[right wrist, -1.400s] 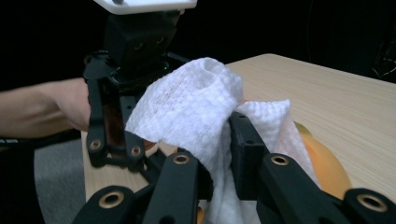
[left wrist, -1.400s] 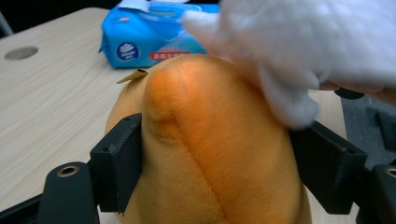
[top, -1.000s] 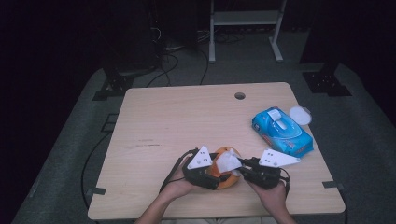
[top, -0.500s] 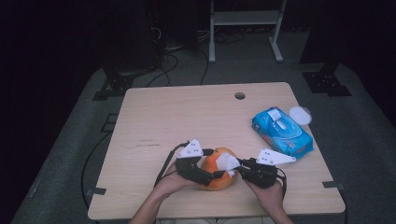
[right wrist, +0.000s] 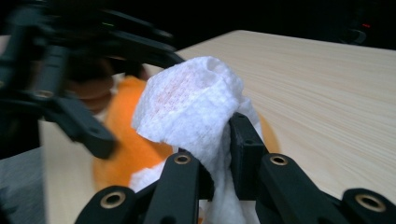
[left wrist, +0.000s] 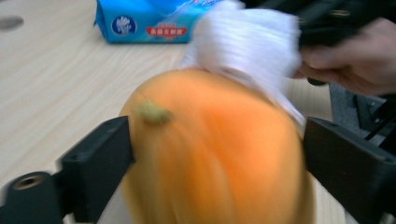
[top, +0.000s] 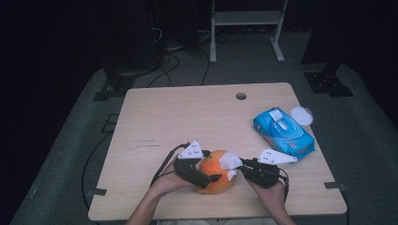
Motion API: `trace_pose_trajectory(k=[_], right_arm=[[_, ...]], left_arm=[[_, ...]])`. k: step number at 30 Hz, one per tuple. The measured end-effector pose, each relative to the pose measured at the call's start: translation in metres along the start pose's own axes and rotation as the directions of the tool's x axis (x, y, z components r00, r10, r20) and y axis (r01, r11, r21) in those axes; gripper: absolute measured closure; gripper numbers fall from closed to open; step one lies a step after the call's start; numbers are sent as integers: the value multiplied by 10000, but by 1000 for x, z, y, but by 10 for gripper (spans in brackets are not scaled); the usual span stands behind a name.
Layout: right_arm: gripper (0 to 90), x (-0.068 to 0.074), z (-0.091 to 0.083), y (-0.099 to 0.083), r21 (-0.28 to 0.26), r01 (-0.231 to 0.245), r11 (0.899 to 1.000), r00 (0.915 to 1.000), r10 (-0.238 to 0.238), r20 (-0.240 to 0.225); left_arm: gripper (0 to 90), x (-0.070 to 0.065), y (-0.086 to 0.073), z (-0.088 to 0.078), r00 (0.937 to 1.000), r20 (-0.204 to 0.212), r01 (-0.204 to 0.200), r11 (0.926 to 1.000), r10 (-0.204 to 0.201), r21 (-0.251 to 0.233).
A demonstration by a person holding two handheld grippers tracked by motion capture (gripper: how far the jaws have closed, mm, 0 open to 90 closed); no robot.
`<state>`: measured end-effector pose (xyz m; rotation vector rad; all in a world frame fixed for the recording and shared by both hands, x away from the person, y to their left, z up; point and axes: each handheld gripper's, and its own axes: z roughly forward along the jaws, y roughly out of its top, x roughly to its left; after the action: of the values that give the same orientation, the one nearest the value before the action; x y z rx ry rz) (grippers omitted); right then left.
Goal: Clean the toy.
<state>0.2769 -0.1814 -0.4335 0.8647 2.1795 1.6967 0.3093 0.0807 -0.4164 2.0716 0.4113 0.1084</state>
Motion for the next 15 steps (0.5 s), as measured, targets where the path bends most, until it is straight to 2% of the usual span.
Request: trace_pose_trajectory(k=[2, 5, 7, 8, 9, 10, 12, 15], right_arm=[[810, 5, 2, 1, 64, 204, 9998, 9995, -203, -246], [810, 1, -1, 2, -16, 38, 10000, 9998, -38, -188], [809, 1, -5, 5, -187, 60, 9998, 10000, -60, -10], [809, 1, -7, 6, -274, 86, 9996, 10000, -85, 34], [809, 1, -9, 8, -401, 111, 9991, 9999, -108, 89], [809, 0, -11, 9, -511, 90, 9987, 9999, -83, 148], [809, -3, -11, 8, -482, 2, 9988, 9999, 7, 171], [809, -9, -6, 1, -103, -117, 9999, 9997, 119, 203]], left_arm=[[124, -2, 0, 2, 9995, -128, -283, 9993, 286, 229], [308, -7, 1, 0, 9929, -484, -1076, 9939, 1087, 250], [384, -10, 3, 0, 9861, -651, -1534, 9881, 1527, -63], [405, -12, 3, 1, 9798, -793, -1864, 9821, 1837, -276], [412, -14, 3, 3, 9704, -1030, -2242, 9733, 2183, -493], [414, -14, 3, 4, 9675, -1071, -2361, 9699, 2290, -594], [397, -10, 0, 7, 9751, -852, -2107, 9754, 2050, -653], [331, -3, -5, 8, 9838, -597, -1729, 9824, 1688, -709]])
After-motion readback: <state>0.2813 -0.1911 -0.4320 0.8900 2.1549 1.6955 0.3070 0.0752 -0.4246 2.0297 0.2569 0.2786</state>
